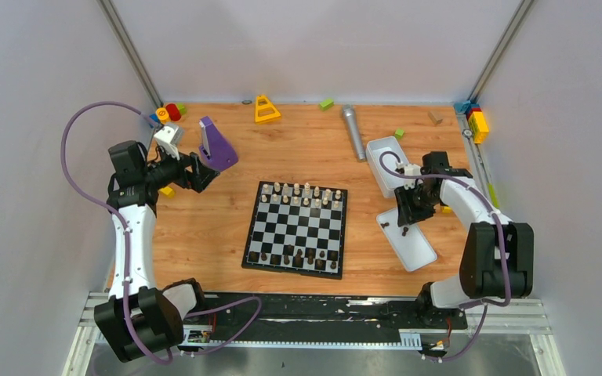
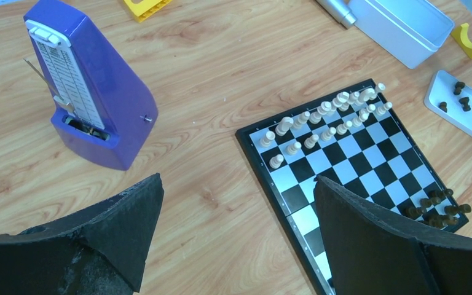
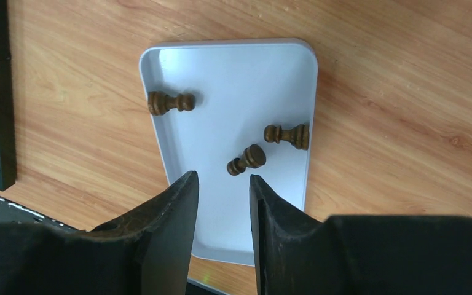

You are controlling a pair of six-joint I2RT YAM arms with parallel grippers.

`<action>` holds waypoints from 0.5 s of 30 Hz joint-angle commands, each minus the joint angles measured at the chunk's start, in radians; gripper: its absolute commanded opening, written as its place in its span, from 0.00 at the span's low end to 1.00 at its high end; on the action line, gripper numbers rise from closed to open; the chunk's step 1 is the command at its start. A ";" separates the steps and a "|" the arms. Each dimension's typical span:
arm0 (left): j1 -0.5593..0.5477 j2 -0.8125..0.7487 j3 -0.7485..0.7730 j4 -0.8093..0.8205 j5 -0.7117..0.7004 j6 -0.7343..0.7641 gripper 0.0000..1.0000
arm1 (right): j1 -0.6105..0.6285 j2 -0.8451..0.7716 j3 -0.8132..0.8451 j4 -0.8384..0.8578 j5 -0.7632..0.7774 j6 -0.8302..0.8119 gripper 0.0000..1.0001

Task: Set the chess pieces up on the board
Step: Pick up the chess piece from the storage box.

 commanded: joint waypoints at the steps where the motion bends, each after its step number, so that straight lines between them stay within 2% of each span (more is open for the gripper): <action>1: -0.006 -0.007 -0.005 0.039 0.027 0.015 0.99 | -0.030 0.043 -0.025 0.068 0.031 0.002 0.37; 9: -0.005 -0.001 -0.006 0.041 0.030 0.013 1.00 | -0.044 0.103 -0.050 0.108 0.063 -0.003 0.34; 15: -0.007 -0.001 -0.007 0.042 0.031 0.015 1.00 | -0.044 0.136 -0.049 0.105 0.050 -0.016 0.24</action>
